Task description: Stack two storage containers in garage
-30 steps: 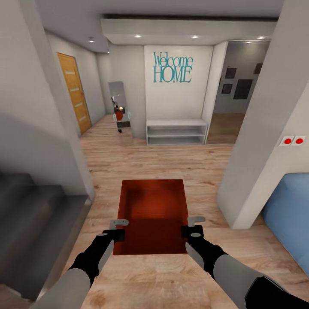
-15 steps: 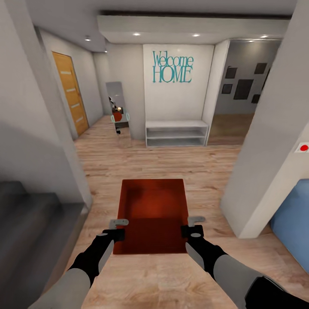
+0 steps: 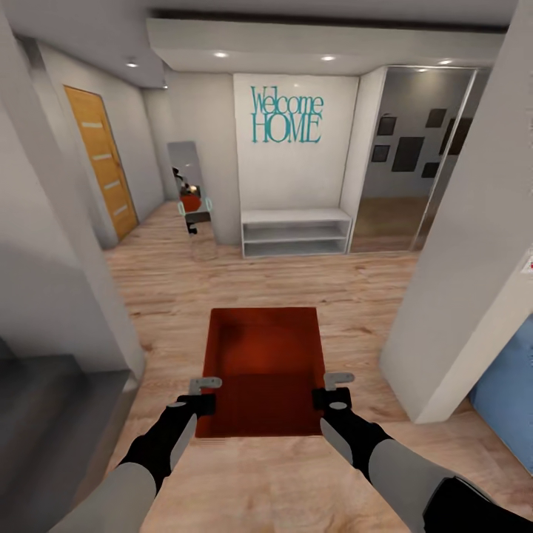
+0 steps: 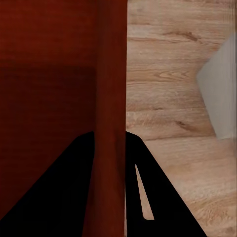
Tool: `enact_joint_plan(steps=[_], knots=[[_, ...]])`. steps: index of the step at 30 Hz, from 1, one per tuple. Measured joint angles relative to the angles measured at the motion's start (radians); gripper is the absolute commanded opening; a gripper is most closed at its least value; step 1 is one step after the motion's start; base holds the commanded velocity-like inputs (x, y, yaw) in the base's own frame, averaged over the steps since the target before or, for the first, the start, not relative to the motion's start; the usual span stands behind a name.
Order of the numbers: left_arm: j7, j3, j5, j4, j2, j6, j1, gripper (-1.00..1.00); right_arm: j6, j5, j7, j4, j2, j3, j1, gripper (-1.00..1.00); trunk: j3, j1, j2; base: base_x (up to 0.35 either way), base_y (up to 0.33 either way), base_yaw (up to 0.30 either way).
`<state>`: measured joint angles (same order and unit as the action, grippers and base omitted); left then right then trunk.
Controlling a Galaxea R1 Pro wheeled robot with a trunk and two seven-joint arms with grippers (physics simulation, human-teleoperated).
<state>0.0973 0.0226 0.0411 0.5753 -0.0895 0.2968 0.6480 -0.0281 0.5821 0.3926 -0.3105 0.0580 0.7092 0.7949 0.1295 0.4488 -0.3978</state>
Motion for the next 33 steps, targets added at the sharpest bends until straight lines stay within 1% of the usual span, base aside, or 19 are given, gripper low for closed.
enact_joint_plan(steps=[6,15,21,33], knots=[[0.0,0.0,0.0,0.0,0.0,0.002,0.0,-1.0,-0.003,0.0,0.0,-0.001,0.0,-0.001,0.0,-1.0,0.0,0.0,0.0,0.323,0.079,-0.151],[0.0,0.001,0.002,0.001,0.001,0.008,0.0,-1.0,-0.01,0.0,-0.001,-0.003,0.0,-0.001,0.0,-1.0,0.0,0.0,0.0,0.323,0.079,-0.008],[0.0,0.001,0.0,0.0,0.0,-0.004,0.0,-1.0,0.004,-0.001,0.0,0.0,0.0,0.0,0.0,-1.0,0.0,0.0,0.0,0.323,0.079,0.0],[0.0,0.001,0.0,0.0,0.0,-0.005,0.0,-1.0,0.007,-0.001,0.0,0.003,0.001,0.0,0.0,-1.0,0.0,0.0,0.0,0.323,0.079,0.0]])
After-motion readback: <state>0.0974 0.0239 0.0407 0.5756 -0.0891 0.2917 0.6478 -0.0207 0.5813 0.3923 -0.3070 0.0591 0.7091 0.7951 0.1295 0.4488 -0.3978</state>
